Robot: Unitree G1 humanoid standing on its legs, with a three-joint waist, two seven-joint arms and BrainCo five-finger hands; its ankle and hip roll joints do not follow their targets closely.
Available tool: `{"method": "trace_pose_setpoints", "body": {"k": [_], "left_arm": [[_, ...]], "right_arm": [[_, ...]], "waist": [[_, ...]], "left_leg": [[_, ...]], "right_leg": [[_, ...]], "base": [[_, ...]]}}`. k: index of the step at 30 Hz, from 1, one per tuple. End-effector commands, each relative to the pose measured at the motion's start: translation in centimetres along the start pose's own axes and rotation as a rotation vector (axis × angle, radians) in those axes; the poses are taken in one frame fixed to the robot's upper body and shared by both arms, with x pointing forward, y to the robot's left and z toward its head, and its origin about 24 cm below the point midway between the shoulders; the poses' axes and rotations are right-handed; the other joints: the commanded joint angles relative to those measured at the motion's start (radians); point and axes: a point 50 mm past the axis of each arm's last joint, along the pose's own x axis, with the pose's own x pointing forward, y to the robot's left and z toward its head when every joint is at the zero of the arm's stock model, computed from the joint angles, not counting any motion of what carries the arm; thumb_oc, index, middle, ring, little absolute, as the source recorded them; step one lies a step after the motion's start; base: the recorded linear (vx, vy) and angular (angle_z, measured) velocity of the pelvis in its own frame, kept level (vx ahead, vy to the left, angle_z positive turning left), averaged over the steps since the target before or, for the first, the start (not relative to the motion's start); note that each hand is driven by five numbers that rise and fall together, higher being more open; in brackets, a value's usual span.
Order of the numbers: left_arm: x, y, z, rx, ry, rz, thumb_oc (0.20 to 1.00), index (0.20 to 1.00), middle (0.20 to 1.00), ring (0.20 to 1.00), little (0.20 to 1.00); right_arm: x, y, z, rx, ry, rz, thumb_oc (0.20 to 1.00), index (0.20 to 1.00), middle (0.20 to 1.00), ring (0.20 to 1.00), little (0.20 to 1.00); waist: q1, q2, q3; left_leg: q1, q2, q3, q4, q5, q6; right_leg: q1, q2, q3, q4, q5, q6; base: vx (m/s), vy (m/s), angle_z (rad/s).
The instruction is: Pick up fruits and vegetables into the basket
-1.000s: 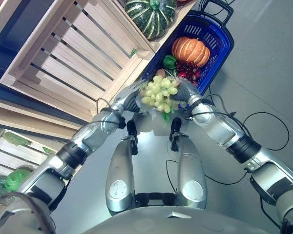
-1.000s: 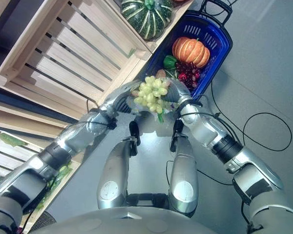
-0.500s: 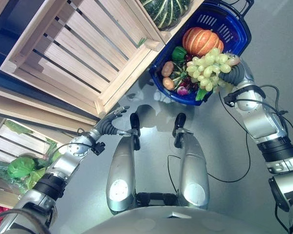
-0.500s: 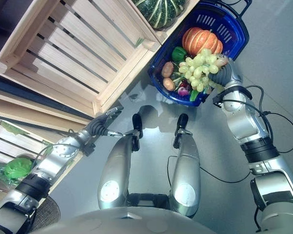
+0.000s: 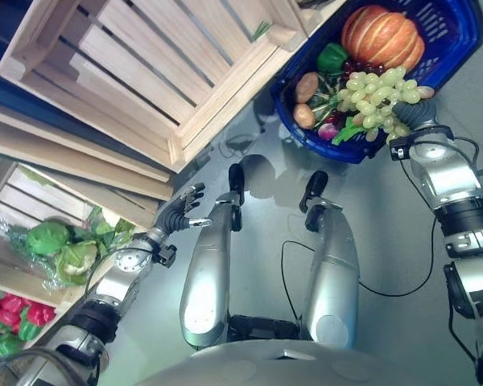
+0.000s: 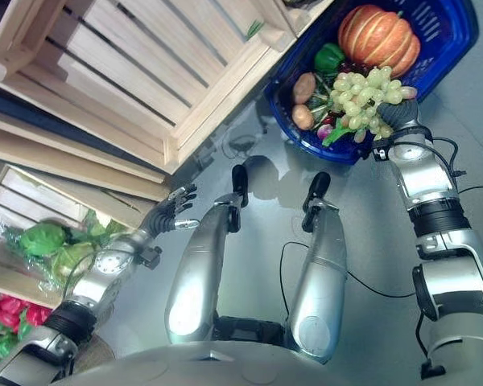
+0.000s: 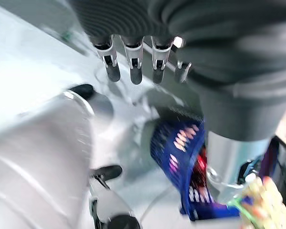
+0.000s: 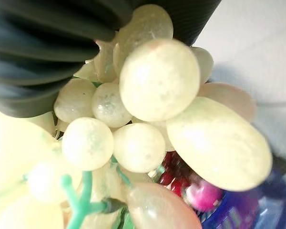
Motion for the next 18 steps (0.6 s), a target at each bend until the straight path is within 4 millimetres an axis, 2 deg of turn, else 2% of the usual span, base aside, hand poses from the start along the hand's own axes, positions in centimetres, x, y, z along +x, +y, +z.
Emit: {"method": "trace_pose_setpoints", "body": {"k": [1, 7, 11, 13, 16, 17, 18], "left_arm": [[-1.8, -1.4, -2.3, -0.102, 0.043, 0.023, 1.000, 1.000, 1.000, 1.000, 1.000], [-3.7, -1.4, -5.1, -0.316, 0.119, 0.117, 1.000, 1.000, 1.000, 1.000, 1.000], [-4.2, -1.2, -5.6, -0.381, 0.116, 0.142, 1.000, 1.000, 1.000, 1.000, 1.000], [-4.6, -1.7, -6.3, -0.434, 0.143, 0.108, 1.000, 1.000, 1.000, 1.000, 1.000], [-4.9, -2.2, -6.9, -0.471, 0.158, 0.082, 1.000, 1.000, 1.000, 1.000, 1.000], [-5.1, -2.7, -7.2, -0.480, 0.166, 0.063, 1.000, 1.000, 1.000, 1.000, 1.000], [-5.0, -2.9, -7.2, -0.478, 0.169, 0.056, 1.000, 1.000, 1.000, 1.000, 1.000]], "right_arm": [[0.5, -3.2, 1.6, 0.116, -0.071, -0.065, 0.200, 0.200, 0.200, 0.200, 0.200], [1.0, -4.2, 0.3, 0.238, -0.016, -0.038, 0.200, 0.200, 0.200, 0.200, 0.200], [1.3, -4.3, -0.5, 0.350, 0.039, -0.036, 0.200, 0.200, 0.200, 0.200, 0.200], [1.4, -4.3, -1.5, 0.594, 0.094, -0.013, 0.200, 0.200, 0.200, 0.200, 0.200], [1.5, -4.3, -2.3, 0.809, 0.118, -0.004, 0.200, 0.200, 0.200, 0.200, 0.200], [1.4, -4.4, -3.2, 0.957, 0.134, -0.017, 0.200, 0.200, 0.200, 0.200, 0.200], [1.4, -4.5, -3.5, 1.017, 0.134, -0.028, 0.200, 0.200, 0.200, 0.200, 0.200]], "waist": [[0.007, 0.137, -0.058], [0.036, 0.178, -0.058], [0.048, 0.192, -0.058], [0.059, 0.209, -0.058], [0.062, 0.221, -0.058], [0.062, 0.231, -0.058], [0.062, 0.235, -0.058]], "left_leg": [[-0.027, -0.003, 0.046, -0.016, -0.065, 0.034], [-0.103, -0.010, 0.033, -0.011, -0.045, 0.037], [-0.138, -0.013, 0.024, -0.007, -0.036, 0.039], [-0.173, -0.019, 0.012, -0.003, -0.031, 0.043], [-0.189, -0.024, 0.007, 0.006, -0.035, 0.046], [-0.198, -0.027, 0.008, 0.011, -0.037, 0.049], [-0.203, -0.028, 0.008, 0.013, -0.038, 0.050]], "right_leg": [[-0.038, 0.029, -0.054, 0.088, -0.106, 0.014], [-0.139, 0.013, -0.041, 0.159, -0.128, -0.002], [-0.181, 0.009, -0.032, 0.192, -0.141, -0.009], [-0.221, 0.011, -0.023, 0.213, -0.150, -0.017], [-0.242, 0.012, -0.014, 0.230, -0.157, -0.020], [-0.254, 0.011, -0.009, 0.238, -0.161, -0.021], [-0.260, 0.011, -0.006, 0.240, -0.162, -0.021]], "base": [[0.00, -0.019, 0.14], [0.00, -0.034, 0.10], [0.01, -0.040, 0.16], [0.00, -0.053, 0.13], [0.00, -0.012, 0.03], [0.00, 0.000, 0.00], [0.00, 0.000, 0.00]]}}
